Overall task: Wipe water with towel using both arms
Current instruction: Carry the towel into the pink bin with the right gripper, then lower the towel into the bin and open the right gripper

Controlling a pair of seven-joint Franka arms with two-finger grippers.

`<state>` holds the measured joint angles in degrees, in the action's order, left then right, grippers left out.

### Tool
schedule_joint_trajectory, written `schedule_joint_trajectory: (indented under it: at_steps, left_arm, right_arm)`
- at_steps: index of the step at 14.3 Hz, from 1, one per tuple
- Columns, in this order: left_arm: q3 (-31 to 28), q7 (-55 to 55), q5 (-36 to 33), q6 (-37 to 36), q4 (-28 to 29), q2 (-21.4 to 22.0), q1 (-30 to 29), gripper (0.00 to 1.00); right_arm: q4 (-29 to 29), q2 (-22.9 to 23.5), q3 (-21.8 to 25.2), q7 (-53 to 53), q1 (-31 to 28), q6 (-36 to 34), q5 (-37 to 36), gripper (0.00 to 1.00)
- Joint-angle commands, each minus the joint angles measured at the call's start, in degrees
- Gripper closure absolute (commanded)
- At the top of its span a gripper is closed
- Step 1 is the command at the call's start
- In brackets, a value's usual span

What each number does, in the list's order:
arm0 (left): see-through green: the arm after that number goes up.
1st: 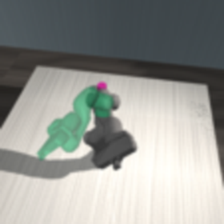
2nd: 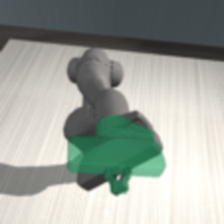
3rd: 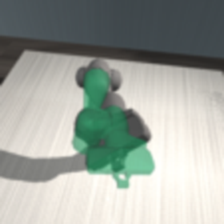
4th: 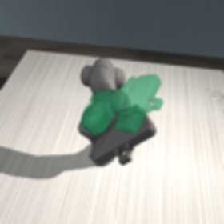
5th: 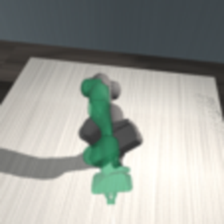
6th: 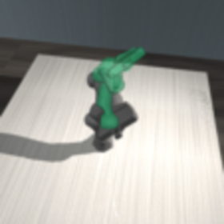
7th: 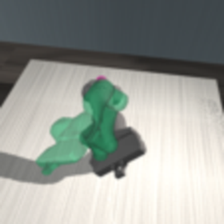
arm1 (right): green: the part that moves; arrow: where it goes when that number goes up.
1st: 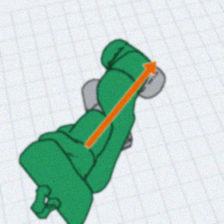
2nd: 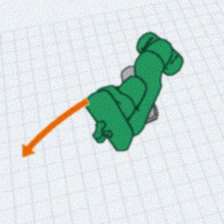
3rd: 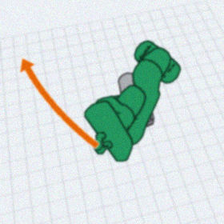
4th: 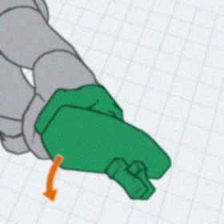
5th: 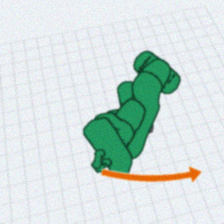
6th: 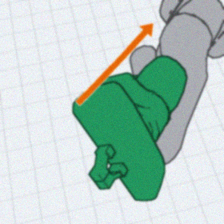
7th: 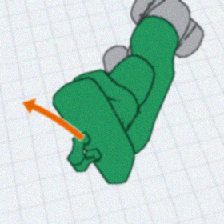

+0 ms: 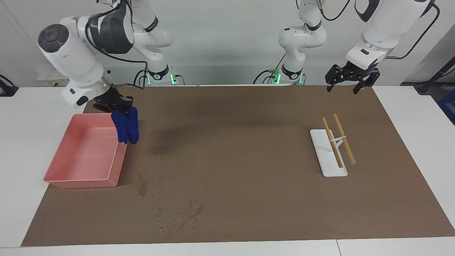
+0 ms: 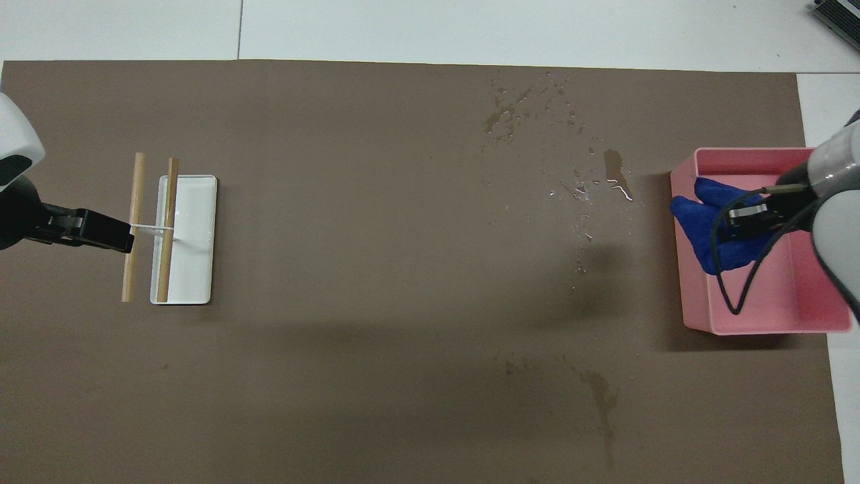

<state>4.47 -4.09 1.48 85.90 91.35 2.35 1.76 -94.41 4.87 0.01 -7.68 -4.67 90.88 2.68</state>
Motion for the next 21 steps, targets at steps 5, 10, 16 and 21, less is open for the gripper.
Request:
schedule_joint_trajectory:
  at_steps: [5,10,16,21]
  left_arm:
    - [0.72,-0.12,-1.04,-0.12,1.38,1.25,-0.88,0.00]
    - [0.72,-0.12,-1.04,-0.12,1.38,1.34,-0.88,0.00]
    - [0.72,-0.12,-1.04,-0.12,1.38,1.25,-0.88,0.00]
    - [0.72,-0.12,-1.04,-0.21,1.38,1.25,-0.88,0.00]
  right_arm:
    - [-3.66,0.14,-0.45,-15.24,-6.57,6.92,-5.40,1.00]
    - [-11.57,-0.30,-0.45,-21.05,-10.61,13.43,-5.32,1.00]
    - [-21.60,0.57,-0.36,-25.71,-14.57,25.92,-6.99,1.00]
    - [-21.78,0.84,-0.45,-26.07,-15.19,26.19,-7.08,0.33]
